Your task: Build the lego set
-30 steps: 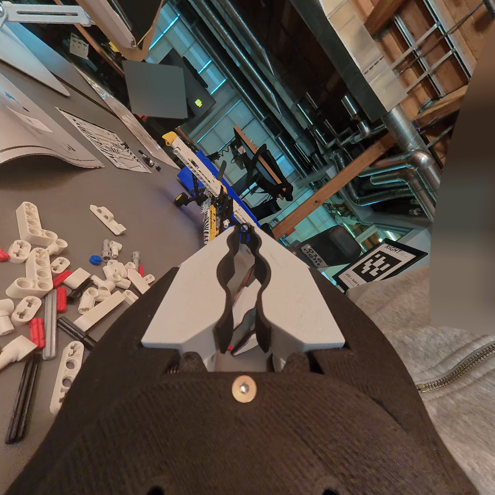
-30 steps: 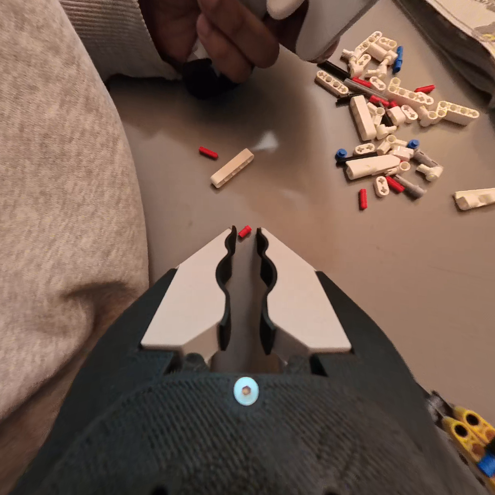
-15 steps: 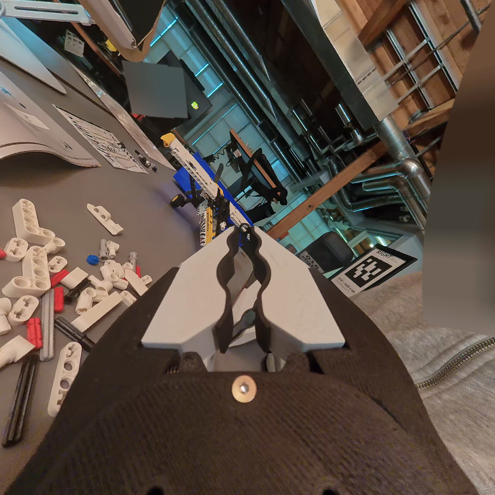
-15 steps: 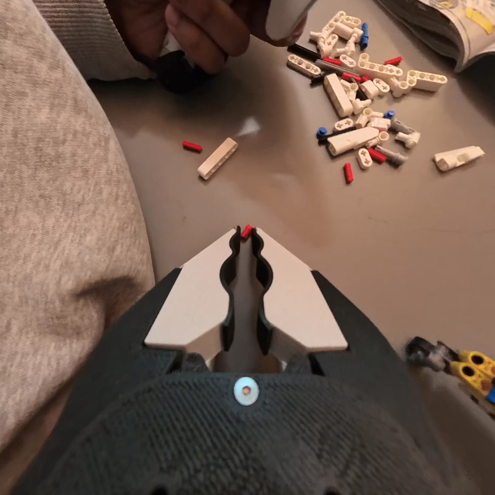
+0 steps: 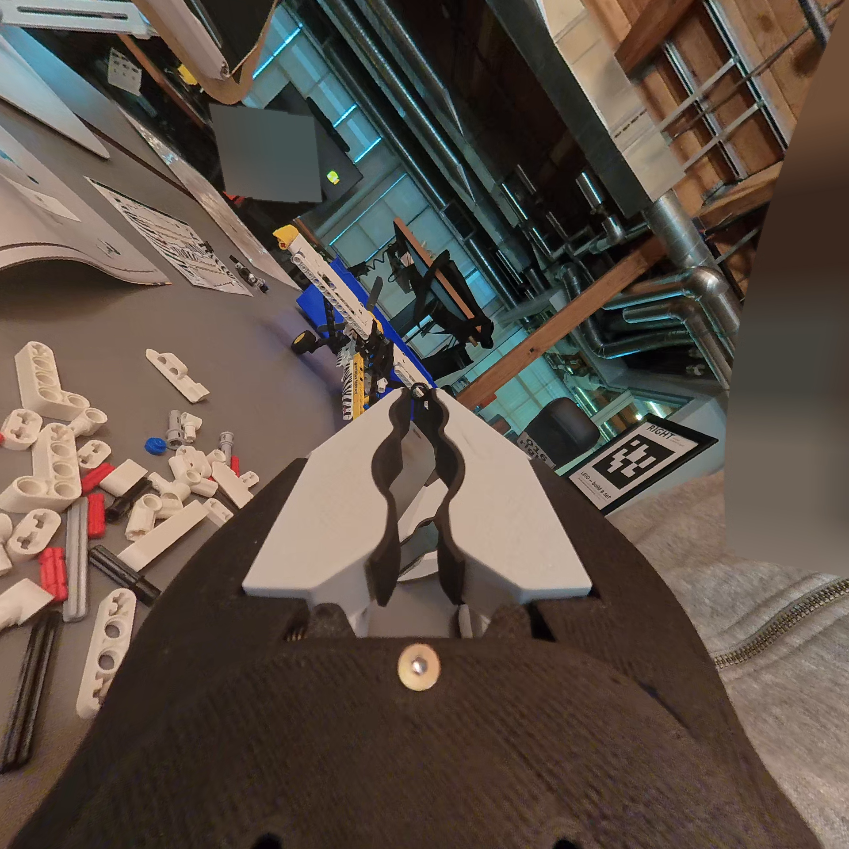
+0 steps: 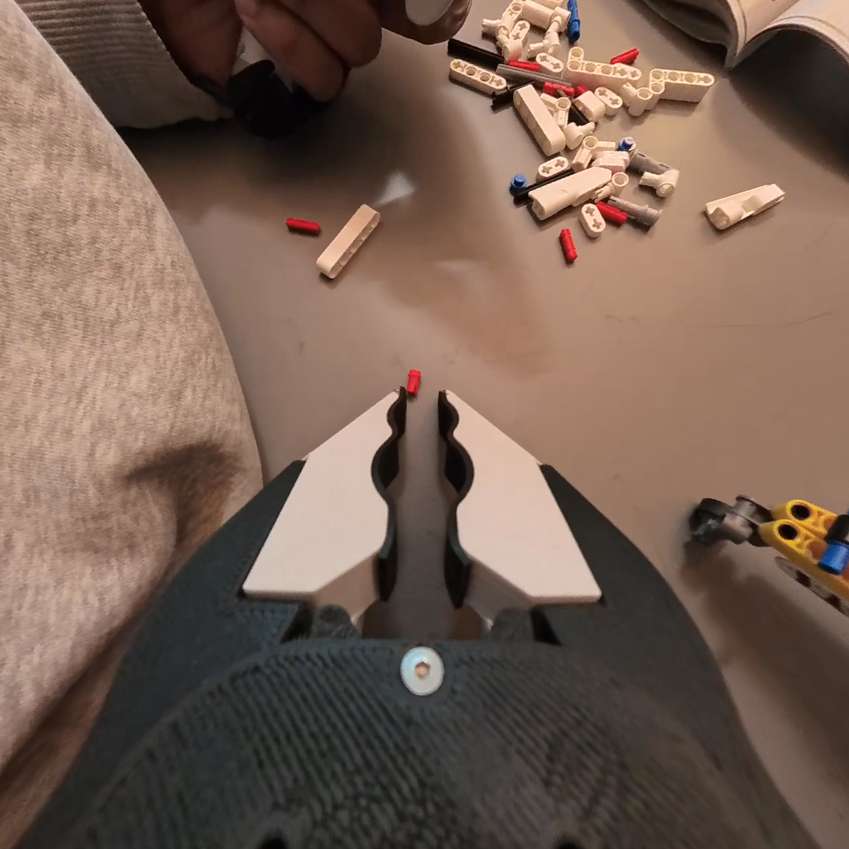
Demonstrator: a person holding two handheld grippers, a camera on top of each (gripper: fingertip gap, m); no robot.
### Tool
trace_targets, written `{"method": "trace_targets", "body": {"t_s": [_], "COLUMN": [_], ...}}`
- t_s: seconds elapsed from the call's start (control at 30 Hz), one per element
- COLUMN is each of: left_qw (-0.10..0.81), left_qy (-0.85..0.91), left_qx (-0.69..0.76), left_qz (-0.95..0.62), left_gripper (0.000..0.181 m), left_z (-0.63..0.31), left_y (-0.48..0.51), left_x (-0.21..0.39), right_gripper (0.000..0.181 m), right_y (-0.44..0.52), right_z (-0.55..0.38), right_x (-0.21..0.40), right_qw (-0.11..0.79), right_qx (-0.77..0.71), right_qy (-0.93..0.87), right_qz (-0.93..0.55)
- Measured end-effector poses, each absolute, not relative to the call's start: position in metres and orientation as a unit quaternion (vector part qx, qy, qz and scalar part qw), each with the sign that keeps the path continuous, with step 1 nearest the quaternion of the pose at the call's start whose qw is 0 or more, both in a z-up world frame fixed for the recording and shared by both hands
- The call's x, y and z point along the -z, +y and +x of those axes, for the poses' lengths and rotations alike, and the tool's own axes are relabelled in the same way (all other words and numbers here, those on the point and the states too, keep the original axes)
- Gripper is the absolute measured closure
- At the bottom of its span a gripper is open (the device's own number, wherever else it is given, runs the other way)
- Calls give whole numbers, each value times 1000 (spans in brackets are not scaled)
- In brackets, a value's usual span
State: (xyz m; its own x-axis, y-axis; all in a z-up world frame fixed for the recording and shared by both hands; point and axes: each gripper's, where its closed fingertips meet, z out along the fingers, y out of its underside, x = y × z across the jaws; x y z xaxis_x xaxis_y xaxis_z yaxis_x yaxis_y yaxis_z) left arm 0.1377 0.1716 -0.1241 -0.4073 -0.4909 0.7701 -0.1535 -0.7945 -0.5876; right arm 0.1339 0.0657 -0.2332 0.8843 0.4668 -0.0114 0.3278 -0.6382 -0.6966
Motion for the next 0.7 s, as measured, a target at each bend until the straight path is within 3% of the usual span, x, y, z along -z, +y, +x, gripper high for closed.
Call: {"method": "trace_targets", "body": {"t_s": [0.7], "left_qw": [107], "left_qy": [302], "left_qx": [781], "left_qz": [-536], "left_gripper": [176], "left_z": [139], "left_y": [172], "left_x": [126], "right_gripper": [174], "right_y": [85], "right_z": [138], "right_x": [233], "right_qw": [381], "right_qx": [-75], "right_qy": [-213], "right_qz": [-897]}}
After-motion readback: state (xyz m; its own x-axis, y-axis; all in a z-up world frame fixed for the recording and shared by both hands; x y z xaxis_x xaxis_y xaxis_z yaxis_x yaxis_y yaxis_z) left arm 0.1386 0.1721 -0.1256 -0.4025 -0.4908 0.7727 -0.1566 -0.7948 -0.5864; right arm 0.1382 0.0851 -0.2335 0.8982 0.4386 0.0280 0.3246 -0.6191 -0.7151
